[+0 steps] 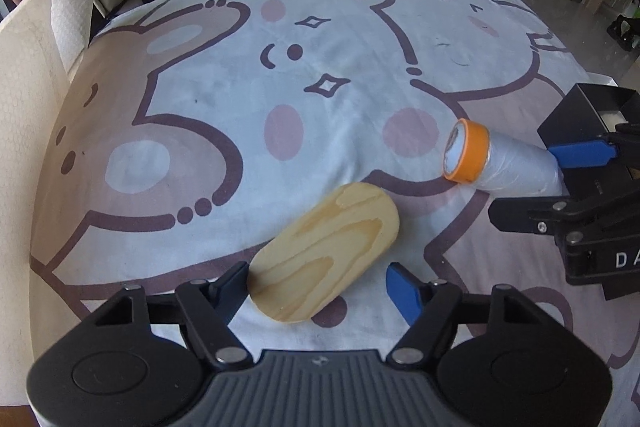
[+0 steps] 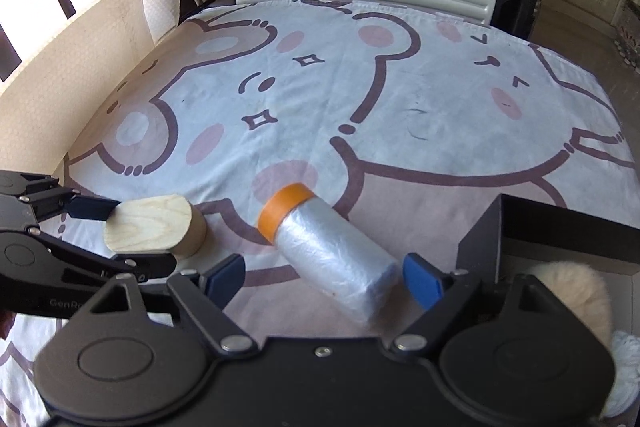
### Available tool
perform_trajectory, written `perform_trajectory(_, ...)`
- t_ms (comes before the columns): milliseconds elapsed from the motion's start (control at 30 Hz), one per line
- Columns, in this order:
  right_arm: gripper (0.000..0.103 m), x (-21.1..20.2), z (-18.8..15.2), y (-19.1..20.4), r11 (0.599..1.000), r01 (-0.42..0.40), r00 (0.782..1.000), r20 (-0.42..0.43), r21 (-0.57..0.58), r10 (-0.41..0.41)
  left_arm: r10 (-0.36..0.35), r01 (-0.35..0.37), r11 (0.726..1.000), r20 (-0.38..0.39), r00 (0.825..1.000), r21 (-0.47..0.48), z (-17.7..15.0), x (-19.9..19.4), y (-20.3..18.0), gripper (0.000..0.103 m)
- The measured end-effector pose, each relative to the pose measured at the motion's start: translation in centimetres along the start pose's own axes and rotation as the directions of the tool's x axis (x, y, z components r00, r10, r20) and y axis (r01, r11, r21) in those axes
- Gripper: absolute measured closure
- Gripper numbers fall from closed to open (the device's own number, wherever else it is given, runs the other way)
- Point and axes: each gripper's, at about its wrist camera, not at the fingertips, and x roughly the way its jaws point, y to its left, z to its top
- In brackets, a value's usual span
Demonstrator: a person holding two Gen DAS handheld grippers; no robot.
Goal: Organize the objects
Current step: 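Lift the block with the left tool while the right tool reaches the orange-capped bottle, then close the right tool around the plastic-wrapped bottle while the left tool holds the block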
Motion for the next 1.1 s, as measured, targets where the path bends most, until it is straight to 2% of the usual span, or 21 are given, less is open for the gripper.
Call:
perform_trajectory(100, 0.019, -0.4, 0.1, 0.0, 0.999, -0.038, 0.999, -0.025, 0.014, 0.038, -0.017, 0.017, 1.000, -0.026, 1.000, 0.005, -0.1, -0.1, -0.2, 0.030)
perform_trajectory(167, 0.022, -0.7, 0.1, -0.2, 0.997, -0.072, 0.996, -0.041, 0.040, 0.074, -0.011, 0.012, 1.000, -0.043, 0.999, 0.014, -0.1, -0.2, -0.3, 0.036)
perform_trajectory(233, 0.026, -1.1, 0.2, -0.2, 0.995, -0.087, 0.994, -0.056, 0.052, 0.090, -0.011, 0.012, 1.000, -0.064, 0.998, 0.016, 0.0, -0.4, -0.3, 0.043)
perform_trajectory(300, 0.037, -1.3, 0.3, -0.2, 0.994, -0.092, 0.993, -0.069, 0.057, 0.096, -0.021, 0.023, 1.000, -0.085, 0.996, 0.015, 0.1, -0.6, -0.2, 0.051)
perform_trajectory(400, 0.046, -1.3, 0.6, 0.0, 0.995, -0.090, 0.993, -0.074, 0.048, 0.094, -0.011, 0.014, 0.999, -0.091, 0.996, 0.036, 0.2, -0.6, -0.4, 0.053)
perform_trajectory(467, 0.045, -1.1, 0.6, 0.6, 0.998, -0.066, 0.996, -0.065, 0.003, 0.066, 0.003, 0.002, 0.999, -0.087, 0.996, 0.050, 0.3, -0.4, -0.6, 0.053)
perform_trajectory(600, 0.041, 0.1, 0.3, 2.3, 0.989, 0.037, 0.997, -0.055, -0.143, -0.045, 0.034, -0.027, 0.996, -0.073, 0.997, 0.087, 0.5, 0.4, -1.3, 0.052)
perform_trajectory(733, 0.039, 1.2, 0.4, 2.2, 0.985, 0.092, 0.994, -0.041, -0.148, -0.099, 0.045, -0.041, 0.996, -0.050, 0.998, 0.074, 0.9, 0.7, -1.4, 0.050)
perform_trajectory(867, 0.036, 1.9, 0.7, 1.5, 0.989, 0.108, 0.994, -0.013, -0.097, -0.110, 0.042, -0.041, 0.997, -0.018, 0.999, 0.064, 1.2, 0.9, -1.5, 0.049)
perform_trajectory(967, 0.035, 2.2, 0.9, 1.7, 0.988, 0.117, 0.993, 0.004, -0.104, -0.118, 0.035, -0.033, 0.998, -0.026, 0.999, 0.057, 1.4, 1.1, -1.5, 0.049)
perform_trajectory(1100, 0.045, 2.9, 1.0, 2.1, 0.990, 0.087, 0.996, -0.024, -0.116, -0.090, 0.028, -0.026, 0.998, -0.041, 0.999, 0.049, 1.6, 1.1, -1.4, 0.051)
